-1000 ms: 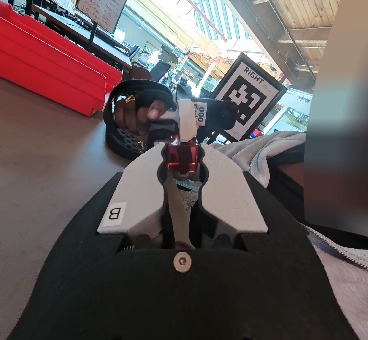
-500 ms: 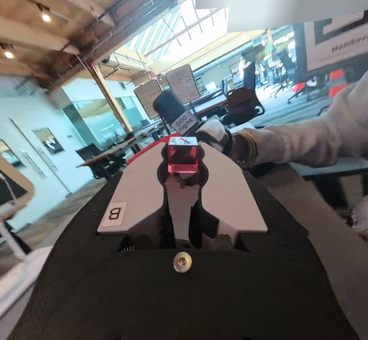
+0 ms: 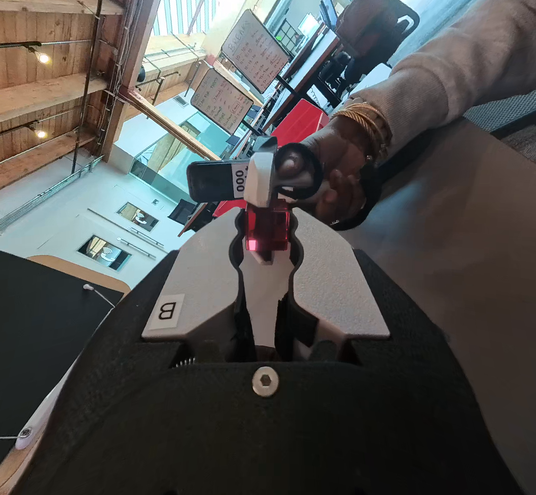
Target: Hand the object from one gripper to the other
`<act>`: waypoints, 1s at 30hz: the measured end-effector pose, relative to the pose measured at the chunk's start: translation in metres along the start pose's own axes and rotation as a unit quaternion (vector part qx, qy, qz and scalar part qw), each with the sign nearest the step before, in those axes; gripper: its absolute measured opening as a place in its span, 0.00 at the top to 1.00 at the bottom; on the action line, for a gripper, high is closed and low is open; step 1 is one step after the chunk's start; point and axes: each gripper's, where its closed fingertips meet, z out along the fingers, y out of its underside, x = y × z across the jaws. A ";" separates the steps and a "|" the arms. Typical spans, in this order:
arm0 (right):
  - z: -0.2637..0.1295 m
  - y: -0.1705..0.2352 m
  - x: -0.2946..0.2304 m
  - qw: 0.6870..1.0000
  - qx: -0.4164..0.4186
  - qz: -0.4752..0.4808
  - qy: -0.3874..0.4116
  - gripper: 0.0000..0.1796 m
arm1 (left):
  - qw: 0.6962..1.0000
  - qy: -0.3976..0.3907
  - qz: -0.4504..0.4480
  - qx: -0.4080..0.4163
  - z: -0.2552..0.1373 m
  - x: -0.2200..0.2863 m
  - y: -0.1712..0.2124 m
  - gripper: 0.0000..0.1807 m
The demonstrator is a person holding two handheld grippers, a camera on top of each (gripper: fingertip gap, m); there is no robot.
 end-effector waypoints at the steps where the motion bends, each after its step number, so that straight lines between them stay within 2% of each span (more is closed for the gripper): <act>1: -0.001 0.001 0.001 1.000 -0.004 -0.002 0.004 0.84 | 1.000 0.001 0.002 -0.003 0.000 0.001 0.001 0.85; 6: -0.001 0.002 0.001 0.999 -0.017 -0.047 0.021 0.85 | 1.000 -0.002 -0.010 0.005 0.000 0.001 -0.001 0.84; 10: -0.004 -0.004 0.002 0.994 -0.007 -0.093 0.048 0.85 | 0.998 -0.012 -0.061 0.028 -0.003 -0.007 -0.006 0.83; 13: -0.012 -0.016 0.003 0.986 0.014 -0.145 0.084 0.85 | 0.978 -0.033 -0.188 0.080 -0.012 -0.027 -0.015 0.81; 15: -0.016 -0.021 0.005 0.967 0.015 -0.219 0.131 0.85 | 0.940 -0.021 -0.320 0.115 -0.018 -0.040 -0.016 0.76; 17: -0.017 -0.024 0.006 0.926 -0.003 -0.330 0.184 0.85 | 0.879 0.013 -0.455 0.142 -0.022 -0.049 -0.015 0.70; 18: -0.016 -0.025 0.005 0.894 -0.016 -0.396 0.209 0.85 | 0.845 0.030 -0.513 0.148 -0.022 -0.051 -0.012 0.68; 21: -0.010 -0.021 -0.002 0.767 -0.058 -0.585 0.258 0.84 | 0.755 0.097 -0.632 0.143 -0.019 -0.045 -0.005 0.66; 23: -0.003 -0.013 -0.006 0.682 -0.087 -0.677 0.261 0.84 | 0.713 0.156 -0.672 0.125 -0.015 -0.030 -0.008 0.66; 24: -0.001 -0.009 -0.006 0.648 -0.100 -0.708 0.260 0.84 | 0.702 0.181 -0.680 0.109 -0.013 -0.022 -0.009 0.66; 26: 0.003 -0.002 -0.003 0.604 -0.125 -0.742 0.261 0.84 | 0.707 0.216 -0.669 0.078 -0.010 -0.005 -0.011 0.68; 28: 0.003 0.000 0.002 0.579 -0.145 -0.756 0.270 0.84 | 0.717 0.241 -0.651 0.059 -0.009 0.007 -0.015 0.71; 30: 0.003 0.003 0.005 0.561 -0.158 -0.766 0.273 0.84 | 0.729 0.245 -0.637 0.055 -0.009 0.011 -0.016 0.82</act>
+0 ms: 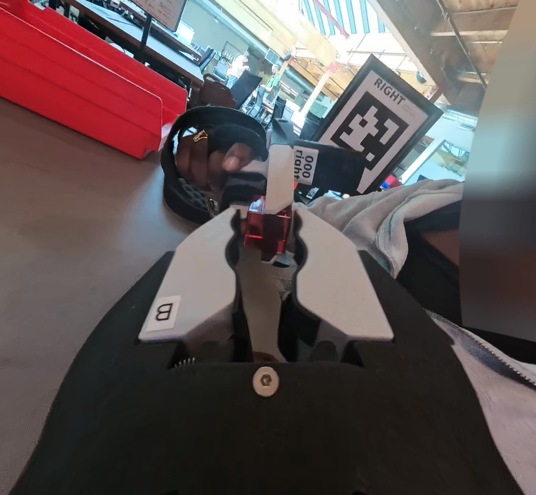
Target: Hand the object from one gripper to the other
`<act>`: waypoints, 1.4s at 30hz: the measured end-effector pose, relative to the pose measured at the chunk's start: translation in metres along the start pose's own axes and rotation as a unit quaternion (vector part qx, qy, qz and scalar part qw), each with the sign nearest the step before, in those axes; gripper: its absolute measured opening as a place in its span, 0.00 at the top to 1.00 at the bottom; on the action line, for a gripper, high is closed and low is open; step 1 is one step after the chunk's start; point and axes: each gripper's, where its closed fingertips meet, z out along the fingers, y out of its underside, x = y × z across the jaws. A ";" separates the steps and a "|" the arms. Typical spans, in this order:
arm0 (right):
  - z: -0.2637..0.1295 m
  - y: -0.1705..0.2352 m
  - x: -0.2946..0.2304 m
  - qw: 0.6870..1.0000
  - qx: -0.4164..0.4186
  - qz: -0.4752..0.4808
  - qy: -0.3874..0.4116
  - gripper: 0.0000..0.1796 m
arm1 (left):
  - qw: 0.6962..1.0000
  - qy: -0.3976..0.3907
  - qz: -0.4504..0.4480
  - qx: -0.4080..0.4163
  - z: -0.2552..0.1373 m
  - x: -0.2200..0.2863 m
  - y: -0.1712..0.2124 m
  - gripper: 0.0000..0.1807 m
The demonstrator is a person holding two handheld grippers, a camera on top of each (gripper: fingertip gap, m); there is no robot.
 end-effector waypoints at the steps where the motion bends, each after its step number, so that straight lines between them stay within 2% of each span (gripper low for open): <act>1: 0.000 0.000 0.000 1.000 -0.002 -0.008 0.003 0.84 | 1.000 0.002 0.005 0.003 -0.001 0.001 -0.001 0.84; 6: 0.001 0.002 0.001 1.000 -0.011 0.006 0.009 0.84 | 0.999 -0.014 0.038 0.008 -0.002 -0.001 -0.003 0.84; 8: 0.000 0.000 0.007 0.999 0.000 0.039 0.021 0.80 | 0.996 -0.039 0.081 0.023 -0.005 -0.003 -0.009 0.84; 10: -0.004 -0.004 0.018 0.992 0.033 0.115 0.031 0.74 | 0.983 -0.073 0.161 0.052 -0.010 -0.003 -0.020 0.84; 12: -0.010 -0.003 0.033 0.969 0.067 0.235 0.033 0.69 | 0.946 -0.120 0.289 0.083 -0.015 0.002 -0.033 0.84; 14: -0.015 0.004 0.047 0.917 0.104 0.386 0.020 0.63 | 0.878 -0.164 0.438 0.097 -0.017 0.010 -0.040 0.84; 16: -0.017 0.010 0.052 0.836 0.142 0.529 -0.024 0.56 | 0.814 -0.197 0.541 0.079 -0.015 0.014 -0.038 0.84; 18: -0.017 0.011 0.051 0.755 0.171 0.628 -0.081 0.58 | 0.783 -0.219 0.581 0.048 -0.011 0.008 -0.033 0.84; 20: -0.015 0.010 0.045 0.693 0.181 0.686 -0.128 0.61 | 0.765 -0.235 0.599 0.026 -0.010 0.001 -0.029 0.84; 23: -0.011 0.000 0.029 0.635 0.185 0.722 -0.205 0.65 | 0.740 -0.247 0.625 0.004 -0.008 -0.003 -0.026 0.84; 28: -0.010 -0.006 0.017 0.598 0.185 0.738 -0.252 0.78 | 0.709 -0.262 0.655 -0.024 -0.007 -0.009 -0.022 0.84; 30: -0.008 -0.004 0.013 0.600 0.172 0.739 -0.254 0.84 | 0.703 -0.258 0.662 -0.029 -0.004 -0.008 -0.020 0.84; 33: -0.009 -0.001 0.011 0.617 0.161 0.728 -0.250 0.85 | 0.707 -0.263 0.656 -0.033 -0.005 -0.011 -0.019 0.84; 35: -0.009 0.000 0.012 0.640 0.157 0.713 -0.238 0.85 | 0.724 -0.269 0.635 -0.019 -0.005 -0.012 -0.022 0.83; 36: -0.009 0.000 0.014 0.657 0.159 0.701 -0.227 0.85 | 0.744 -0.268 0.612 -0.003 -0.006 -0.010 -0.024 0.82; 38: -0.011 0.003 0.020 0.703 0.156 0.666 -0.193 0.85 | 0.806 -0.248 0.536 0.033 -0.009 -0.006 -0.030 0.78; 40: -0.013 0.006 0.027 0.768 0.144 0.607 -0.146 0.85 | 0.875 -0.216 0.427 0.071 -0.013 -0.004 -0.038 0.72; 42: -0.015 0.005 0.033 0.838 0.132 0.520 -0.097 0.84 | 0.930 -0.168 0.308 0.105 -0.017 -0.002 -0.043 0.68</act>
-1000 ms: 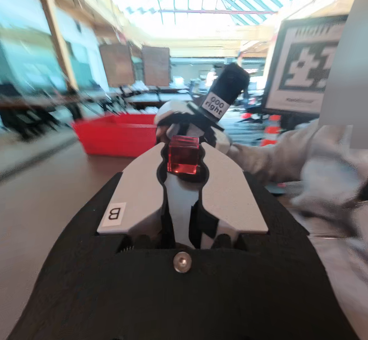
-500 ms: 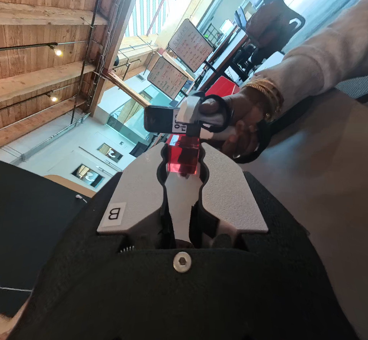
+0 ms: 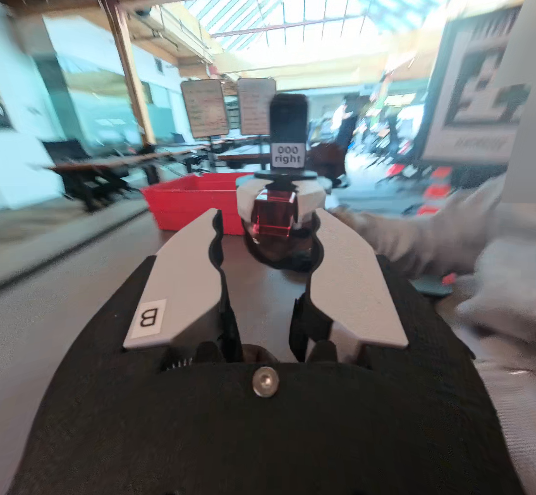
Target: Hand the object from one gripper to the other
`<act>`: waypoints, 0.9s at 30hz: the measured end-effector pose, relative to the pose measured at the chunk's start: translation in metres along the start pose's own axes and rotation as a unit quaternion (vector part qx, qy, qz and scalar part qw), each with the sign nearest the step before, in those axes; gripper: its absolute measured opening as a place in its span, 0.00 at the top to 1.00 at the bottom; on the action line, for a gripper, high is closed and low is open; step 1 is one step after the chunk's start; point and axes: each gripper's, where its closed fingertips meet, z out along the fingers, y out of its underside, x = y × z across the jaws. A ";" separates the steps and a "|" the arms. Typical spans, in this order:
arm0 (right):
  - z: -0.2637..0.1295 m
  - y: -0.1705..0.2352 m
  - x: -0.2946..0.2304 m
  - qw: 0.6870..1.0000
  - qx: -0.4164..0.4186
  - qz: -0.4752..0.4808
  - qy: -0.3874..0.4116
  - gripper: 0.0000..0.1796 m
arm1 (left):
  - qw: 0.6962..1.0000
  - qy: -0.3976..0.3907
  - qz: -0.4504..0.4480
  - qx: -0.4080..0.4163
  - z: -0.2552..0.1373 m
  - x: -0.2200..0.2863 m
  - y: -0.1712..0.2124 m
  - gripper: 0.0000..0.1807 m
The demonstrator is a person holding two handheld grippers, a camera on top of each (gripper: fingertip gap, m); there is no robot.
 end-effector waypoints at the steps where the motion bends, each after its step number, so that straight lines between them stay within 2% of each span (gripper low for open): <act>1: 0.000 -0.003 -0.001 0.998 -0.001 -0.063 0.021 0.84 | 0.998 0.016 -0.067 0.006 -0.001 -0.002 -0.001 0.67; 4: 0.001 -0.005 -0.008 0.967 -0.017 -0.246 0.062 0.84 | 0.967 0.076 -0.244 -0.003 -0.001 -0.001 0.004 0.67; 7: 0.006 0.002 -0.015 0.928 -0.044 -0.363 0.076 0.84 | 0.928 0.144 -0.342 -0.017 -0.001 0.011 0.006 0.68; 8: 0.007 0.005 -0.015 0.920 -0.055 -0.381 0.078 0.84 | 0.925 0.157 -0.345 -0.024 -0.001 0.015 0.007 0.68; 12: 0.011 0.017 -0.013 0.898 -0.092 -0.422 0.084 0.84 | 0.933 0.161 -0.312 -0.076 0.001 0.026 0.021 0.80; 14: 0.012 0.018 -0.015 0.890 -0.096 -0.439 0.084 0.84 | 0.934 0.169 -0.306 -0.074 0.001 0.029 0.021 0.85; 17: 0.012 0.019 -0.012 0.885 -0.104 -0.444 0.094 0.84 | 0.941 0.161 -0.291 -0.070 0.001 0.027 0.021 0.85; 20: 0.011 0.014 -0.009 0.910 -0.090 -0.391 0.104 0.80 | 0.968 0.134 -0.208 -0.047 0.000 0.023 0.015 0.85; 23: 0.005 -0.003 -0.006 0.965 -0.025 -0.245 0.088 0.71 | 0.998 0.054 -0.020 -0.002 -0.001 0.011 0.002 0.85; 25: 0.000 -0.012 0.001 0.994 0.022 -0.090 0.058 0.67 | 0.990 -0.003 0.140 0.014 -0.003 0.007 -0.004 0.85; 27: -0.004 -0.013 0.009 0.995 0.054 0.078 0.012 0.66 | 0.967 -0.043 0.252 -0.010 -0.001 0.004 0.001 0.85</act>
